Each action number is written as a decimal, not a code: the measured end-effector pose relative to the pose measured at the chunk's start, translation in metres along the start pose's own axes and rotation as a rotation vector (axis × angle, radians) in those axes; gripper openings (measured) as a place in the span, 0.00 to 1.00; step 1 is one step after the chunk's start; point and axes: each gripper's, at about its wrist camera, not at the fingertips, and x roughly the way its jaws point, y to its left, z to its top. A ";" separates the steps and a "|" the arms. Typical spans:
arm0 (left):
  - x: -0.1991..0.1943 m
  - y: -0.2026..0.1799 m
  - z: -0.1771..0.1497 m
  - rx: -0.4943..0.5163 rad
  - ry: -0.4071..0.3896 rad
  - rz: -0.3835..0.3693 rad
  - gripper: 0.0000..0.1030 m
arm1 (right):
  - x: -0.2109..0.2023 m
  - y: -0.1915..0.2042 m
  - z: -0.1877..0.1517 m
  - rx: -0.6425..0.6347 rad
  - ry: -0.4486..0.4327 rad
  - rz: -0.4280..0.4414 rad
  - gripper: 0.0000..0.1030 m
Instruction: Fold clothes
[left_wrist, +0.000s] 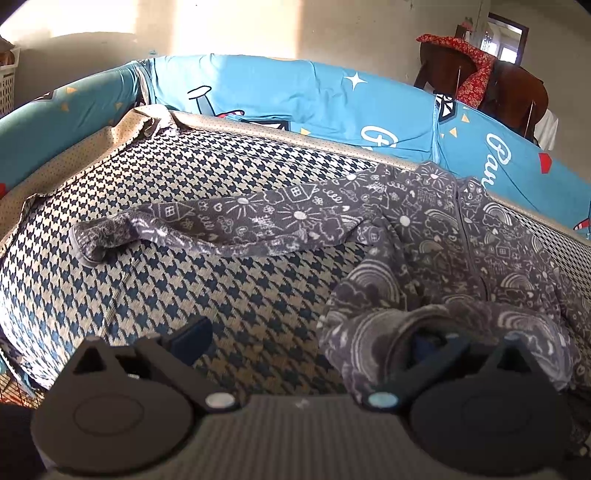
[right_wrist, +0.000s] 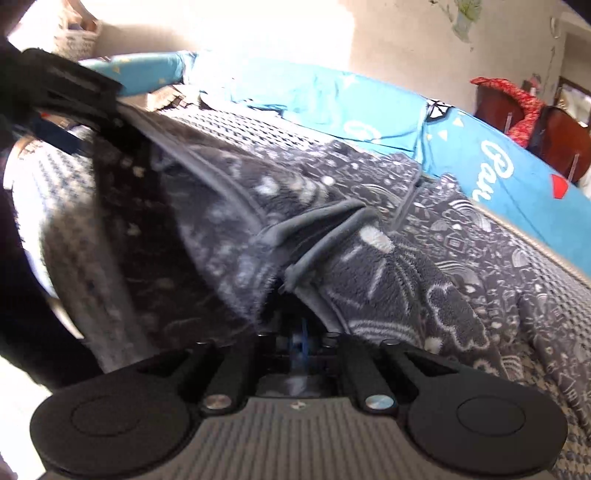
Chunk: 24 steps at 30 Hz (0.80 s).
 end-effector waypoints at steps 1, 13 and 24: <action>0.000 0.000 0.000 0.000 -0.001 -0.001 1.00 | -0.002 -0.003 0.000 0.024 -0.006 0.023 0.11; 0.000 0.001 -0.008 0.010 0.016 0.018 1.00 | -0.021 -0.021 -0.002 0.210 -0.042 0.222 0.20; -0.001 0.008 -0.023 -0.013 0.047 0.047 1.00 | -0.020 -0.018 -0.006 0.210 -0.037 0.254 0.28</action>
